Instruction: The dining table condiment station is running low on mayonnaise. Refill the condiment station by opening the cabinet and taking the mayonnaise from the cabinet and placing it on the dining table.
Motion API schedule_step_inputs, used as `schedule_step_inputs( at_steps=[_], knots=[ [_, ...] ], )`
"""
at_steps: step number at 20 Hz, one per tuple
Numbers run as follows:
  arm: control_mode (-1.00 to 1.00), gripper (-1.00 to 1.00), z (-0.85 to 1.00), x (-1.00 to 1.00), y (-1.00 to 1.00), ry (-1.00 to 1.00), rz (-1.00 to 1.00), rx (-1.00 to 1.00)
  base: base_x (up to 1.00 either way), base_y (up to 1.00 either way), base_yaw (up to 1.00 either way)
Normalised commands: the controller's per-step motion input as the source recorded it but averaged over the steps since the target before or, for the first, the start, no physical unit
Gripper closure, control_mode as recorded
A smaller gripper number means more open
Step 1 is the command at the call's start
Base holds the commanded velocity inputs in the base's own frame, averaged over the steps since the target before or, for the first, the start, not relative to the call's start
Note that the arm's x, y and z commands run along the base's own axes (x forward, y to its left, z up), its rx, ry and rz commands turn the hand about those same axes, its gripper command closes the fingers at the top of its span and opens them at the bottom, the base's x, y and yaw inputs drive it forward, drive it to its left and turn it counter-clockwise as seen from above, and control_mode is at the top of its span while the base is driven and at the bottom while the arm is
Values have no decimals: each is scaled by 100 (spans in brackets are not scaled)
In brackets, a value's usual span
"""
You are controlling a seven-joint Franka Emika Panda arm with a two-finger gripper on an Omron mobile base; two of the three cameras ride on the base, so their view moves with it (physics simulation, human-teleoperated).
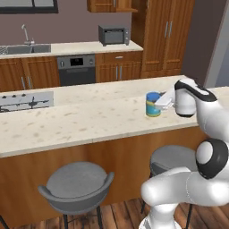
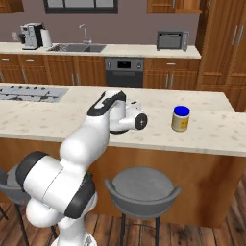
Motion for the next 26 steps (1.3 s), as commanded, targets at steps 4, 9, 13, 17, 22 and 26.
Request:
schedule_step_inputs(
  at_steps=[4, 9, 13, 17, 22, 26],
  knots=[
    [-100, 100, -35, 35, 4, 2, 0, 0, 0, 0, 0],
    [-100, 100, -30, 38, 0, 3, 0, 0, 0, 0, 0],
    [-100, 100, -30, 32, 0, 0, 0, 0, 0, 0, 0],
    [-100, 100, -42, 5, 3, 0, 0, -1, 0, 0, 0],
    [-100, 100, -55, -28, 25, -2, 4, -8, 0, 0, 0],
    [-100, -100, -39, -6, 23, 0, 0, -5, 0, 0, 0]
  ],
)
